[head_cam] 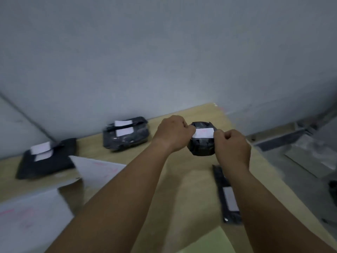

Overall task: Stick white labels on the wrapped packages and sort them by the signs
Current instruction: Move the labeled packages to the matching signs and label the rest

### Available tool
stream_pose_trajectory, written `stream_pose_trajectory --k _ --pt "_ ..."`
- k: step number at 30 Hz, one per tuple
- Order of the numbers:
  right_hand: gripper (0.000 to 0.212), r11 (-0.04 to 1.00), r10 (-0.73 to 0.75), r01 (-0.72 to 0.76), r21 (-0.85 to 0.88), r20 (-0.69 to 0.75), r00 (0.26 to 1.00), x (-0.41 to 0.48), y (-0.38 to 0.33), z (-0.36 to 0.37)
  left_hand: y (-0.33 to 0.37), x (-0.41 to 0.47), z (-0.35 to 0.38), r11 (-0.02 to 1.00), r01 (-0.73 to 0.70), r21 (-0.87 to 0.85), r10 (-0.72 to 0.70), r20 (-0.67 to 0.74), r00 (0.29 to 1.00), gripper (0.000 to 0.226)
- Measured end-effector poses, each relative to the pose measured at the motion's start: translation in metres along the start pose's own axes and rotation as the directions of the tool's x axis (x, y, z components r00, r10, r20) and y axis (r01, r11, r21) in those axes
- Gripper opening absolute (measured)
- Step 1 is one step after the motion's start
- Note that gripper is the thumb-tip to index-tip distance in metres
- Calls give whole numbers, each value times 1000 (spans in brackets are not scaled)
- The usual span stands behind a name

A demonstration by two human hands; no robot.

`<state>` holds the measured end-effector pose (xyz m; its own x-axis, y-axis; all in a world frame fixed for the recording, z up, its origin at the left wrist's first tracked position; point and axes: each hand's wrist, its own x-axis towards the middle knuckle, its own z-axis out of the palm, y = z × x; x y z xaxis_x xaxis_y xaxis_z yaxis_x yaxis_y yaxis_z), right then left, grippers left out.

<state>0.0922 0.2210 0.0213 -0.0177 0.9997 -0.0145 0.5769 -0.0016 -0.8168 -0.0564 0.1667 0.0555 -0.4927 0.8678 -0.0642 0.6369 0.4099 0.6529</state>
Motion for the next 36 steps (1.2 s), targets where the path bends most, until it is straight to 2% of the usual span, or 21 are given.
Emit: stream_pose_trajectory --k 3,6,10,16,20,25,32,36 --pt "30 997 -66 63 47 78 995 -13 -39 41 -31 -6 -50 998 56 20 -53 -106 993 32" --pt "30 989 -138 128 71 160 977 -27 -73 80 -66 -10 -94 990 119 69 -107 -153 982 33" --pt "30 974 -225 216 62 248 942 -39 -109 126 -110 -9 -136 975 207 77 -195 -135 971 25" --pt "30 966 -241 258 8 387 890 -42 -129 170 -160 4 -158 959 265 97 -261 -48 964 25" --pt "31 961 -221 272 -46 462 859 -37 -133 186 -180 14 -160 958 268 98 -268 -13 963 23" --pt "28 965 -164 253 -65 601 782 -34 -126 201 -199 21 -157 946 307 108 -315 64 947 19" --pt "17 988 1 117 -100 765 643 -35 -122 221 -224 25 -153 910 388 142 -407 143 902 24" --pt "18 992 52 57 -112 779 625 -37 -123 231 -231 29 -152 904 403 140 -421 137 897 23"
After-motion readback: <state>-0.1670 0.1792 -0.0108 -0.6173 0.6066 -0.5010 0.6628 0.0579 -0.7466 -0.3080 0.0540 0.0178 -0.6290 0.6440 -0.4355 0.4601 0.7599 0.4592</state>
